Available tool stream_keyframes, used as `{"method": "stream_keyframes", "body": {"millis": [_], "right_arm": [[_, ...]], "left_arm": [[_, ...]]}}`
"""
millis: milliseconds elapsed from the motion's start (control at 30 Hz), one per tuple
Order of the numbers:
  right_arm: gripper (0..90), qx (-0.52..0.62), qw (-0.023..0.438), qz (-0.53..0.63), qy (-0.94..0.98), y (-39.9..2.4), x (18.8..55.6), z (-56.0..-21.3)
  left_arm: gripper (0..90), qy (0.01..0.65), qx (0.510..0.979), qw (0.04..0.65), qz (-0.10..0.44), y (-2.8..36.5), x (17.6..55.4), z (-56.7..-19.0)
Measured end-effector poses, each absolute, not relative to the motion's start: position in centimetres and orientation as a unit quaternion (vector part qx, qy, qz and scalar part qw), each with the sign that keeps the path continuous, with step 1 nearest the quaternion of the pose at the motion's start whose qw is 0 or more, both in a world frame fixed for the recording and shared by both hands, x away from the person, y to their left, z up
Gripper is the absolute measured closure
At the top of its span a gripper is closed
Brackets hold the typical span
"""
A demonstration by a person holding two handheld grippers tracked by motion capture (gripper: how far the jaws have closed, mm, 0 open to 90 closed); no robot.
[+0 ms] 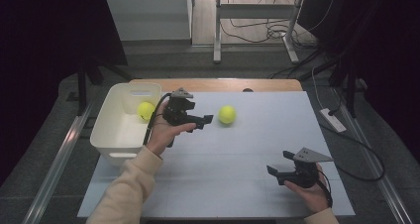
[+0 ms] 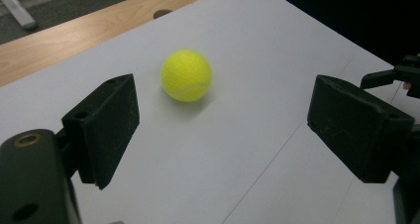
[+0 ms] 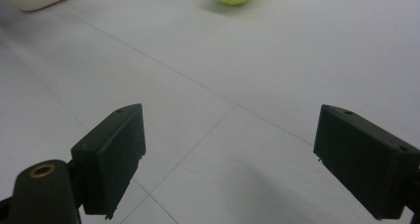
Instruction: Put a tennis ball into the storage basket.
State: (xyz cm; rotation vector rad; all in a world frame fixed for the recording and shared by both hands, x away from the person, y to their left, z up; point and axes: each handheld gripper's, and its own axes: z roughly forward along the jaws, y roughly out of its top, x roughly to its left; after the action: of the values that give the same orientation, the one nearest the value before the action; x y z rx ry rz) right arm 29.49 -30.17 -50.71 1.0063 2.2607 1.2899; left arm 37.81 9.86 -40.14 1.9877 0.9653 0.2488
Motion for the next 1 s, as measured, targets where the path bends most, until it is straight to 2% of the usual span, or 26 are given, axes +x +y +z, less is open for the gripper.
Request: {"method": "stream_keyframes", "body": {"millis": [1000], "right_arm": [[12.5, 0.349, 0.175, 0.454, 0.801, -29.9, 29.8, -50.7]], "left_arm": [[12.9, 0.390, 0.820, 0.410, 0.090, 6.7, 39.8, -41.7]]}}
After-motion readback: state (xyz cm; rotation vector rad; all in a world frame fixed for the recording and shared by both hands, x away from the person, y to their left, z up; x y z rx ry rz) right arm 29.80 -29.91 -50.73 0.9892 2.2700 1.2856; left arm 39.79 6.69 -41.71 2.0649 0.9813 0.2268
